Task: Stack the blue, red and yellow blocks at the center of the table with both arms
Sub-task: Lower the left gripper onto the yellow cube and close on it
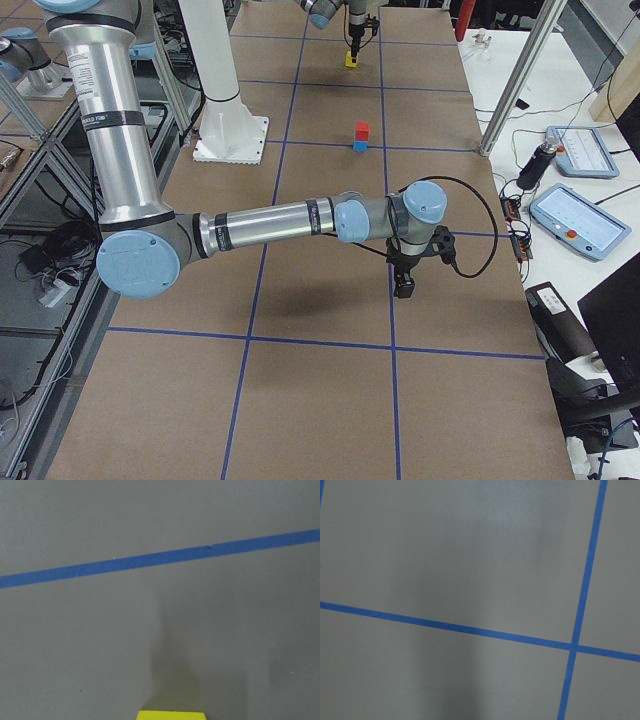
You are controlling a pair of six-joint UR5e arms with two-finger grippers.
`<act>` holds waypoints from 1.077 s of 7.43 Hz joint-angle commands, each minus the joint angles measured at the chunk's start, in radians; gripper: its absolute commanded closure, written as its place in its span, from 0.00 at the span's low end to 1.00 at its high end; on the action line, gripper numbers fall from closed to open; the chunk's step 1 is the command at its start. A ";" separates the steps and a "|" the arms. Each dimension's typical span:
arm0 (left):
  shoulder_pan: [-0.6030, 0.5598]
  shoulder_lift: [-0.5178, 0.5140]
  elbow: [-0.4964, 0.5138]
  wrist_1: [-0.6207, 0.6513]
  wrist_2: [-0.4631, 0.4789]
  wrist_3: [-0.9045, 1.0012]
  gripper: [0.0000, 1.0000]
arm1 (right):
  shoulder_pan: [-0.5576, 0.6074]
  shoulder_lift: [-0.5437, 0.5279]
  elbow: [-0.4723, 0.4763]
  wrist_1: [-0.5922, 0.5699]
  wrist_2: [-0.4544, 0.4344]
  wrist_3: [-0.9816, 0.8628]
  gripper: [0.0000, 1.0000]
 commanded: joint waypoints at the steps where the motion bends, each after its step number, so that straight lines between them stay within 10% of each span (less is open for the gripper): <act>1: 0.008 0.011 -0.001 0.002 -0.002 0.002 0.00 | 0.000 0.000 0.000 0.000 0.000 0.000 0.01; 4: 0.015 0.016 -0.001 0.003 -0.002 -0.001 0.08 | 0.000 0.000 0.002 0.000 0.000 0.000 0.01; 7: 0.014 0.016 -0.011 -0.003 -0.005 0.005 1.00 | 0.000 0.002 0.002 0.000 -0.002 0.000 0.01; 8: 0.012 0.018 -0.024 0.005 -0.055 0.008 1.00 | 0.000 0.002 0.002 0.000 0.000 0.000 0.01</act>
